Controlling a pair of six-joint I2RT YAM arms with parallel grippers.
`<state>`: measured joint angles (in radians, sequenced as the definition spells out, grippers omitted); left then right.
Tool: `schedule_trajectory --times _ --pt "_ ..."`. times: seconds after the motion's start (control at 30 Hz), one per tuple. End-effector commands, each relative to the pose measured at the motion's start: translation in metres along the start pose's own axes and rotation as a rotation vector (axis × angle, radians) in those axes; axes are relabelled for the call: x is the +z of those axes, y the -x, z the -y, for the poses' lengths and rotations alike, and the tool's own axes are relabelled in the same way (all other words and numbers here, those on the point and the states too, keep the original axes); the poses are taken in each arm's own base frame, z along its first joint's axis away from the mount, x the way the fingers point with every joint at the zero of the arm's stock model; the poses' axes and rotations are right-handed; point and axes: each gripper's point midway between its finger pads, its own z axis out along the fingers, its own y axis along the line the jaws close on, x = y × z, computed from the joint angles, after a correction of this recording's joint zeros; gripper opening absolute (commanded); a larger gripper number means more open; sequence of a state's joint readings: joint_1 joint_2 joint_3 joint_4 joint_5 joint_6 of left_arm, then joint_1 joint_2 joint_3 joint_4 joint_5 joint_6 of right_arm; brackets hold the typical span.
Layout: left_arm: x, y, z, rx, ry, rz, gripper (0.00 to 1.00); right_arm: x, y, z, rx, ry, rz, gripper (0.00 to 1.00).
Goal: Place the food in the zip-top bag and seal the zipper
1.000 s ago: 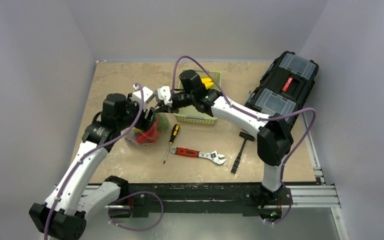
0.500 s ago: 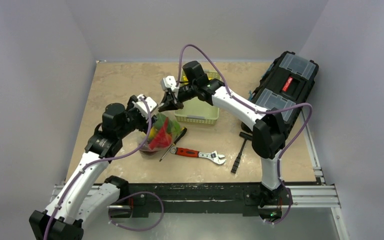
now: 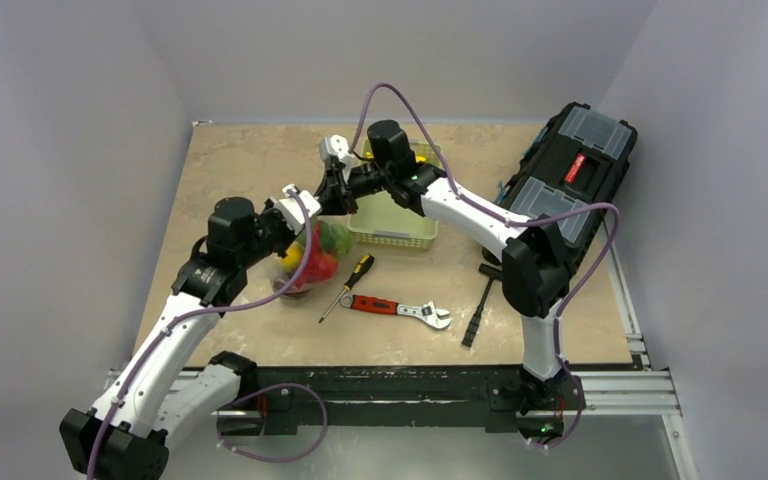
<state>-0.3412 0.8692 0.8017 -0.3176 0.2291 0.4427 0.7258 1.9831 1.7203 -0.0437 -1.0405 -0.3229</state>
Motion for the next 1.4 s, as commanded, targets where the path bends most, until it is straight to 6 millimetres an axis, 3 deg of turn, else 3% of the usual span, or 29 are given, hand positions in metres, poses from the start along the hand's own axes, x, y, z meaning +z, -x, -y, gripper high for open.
schedule_trajectory --times 0.0,0.1,0.2,0.33,0.43,0.57,0.8,1.07,1.37 --pt "-0.024 0.033 -0.036 0.06 0.134 0.026 0.0 0.006 0.053 -0.005 -0.063 -0.023 0.12 0.0" --pt "-0.036 0.03 -0.033 0.077 0.09 -0.021 0.0 0.01 0.05 -0.005 -0.087 -0.047 0.112 0.05" --pt "-0.04 0.021 -0.023 0.037 -0.006 -0.035 0.0 0.005 0.04 -0.003 -0.12 -0.099 0.09 0.28" --pt "-0.038 0.005 -0.021 0.033 -0.016 -0.028 0.0 -0.006 0.023 -0.005 -0.196 -0.15 0.023 0.51" --pt "-0.034 0.002 -0.011 0.016 -0.064 -0.03 0.0 -0.018 0.019 0.004 -0.261 -0.233 -0.035 0.59" --pt "-0.026 -0.003 -0.001 -0.041 -0.132 -0.051 0.0 -0.032 0.031 0.007 -0.361 -0.35 -0.026 0.64" --pt "-0.014 -0.012 0.01 -0.096 -0.181 -0.054 0.0 -0.039 0.027 -0.002 -0.471 -0.387 -0.112 0.62" --pt "-0.013 -0.011 0.009 -0.102 -0.182 -0.056 0.0 -0.027 0.024 -0.019 -0.539 -0.309 -0.159 0.44" --pt "-0.014 -0.009 0.011 -0.102 -0.187 -0.045 0.0 -0.022 0.022 -0.022 -0.535 -0.283 -0.168 0.27"
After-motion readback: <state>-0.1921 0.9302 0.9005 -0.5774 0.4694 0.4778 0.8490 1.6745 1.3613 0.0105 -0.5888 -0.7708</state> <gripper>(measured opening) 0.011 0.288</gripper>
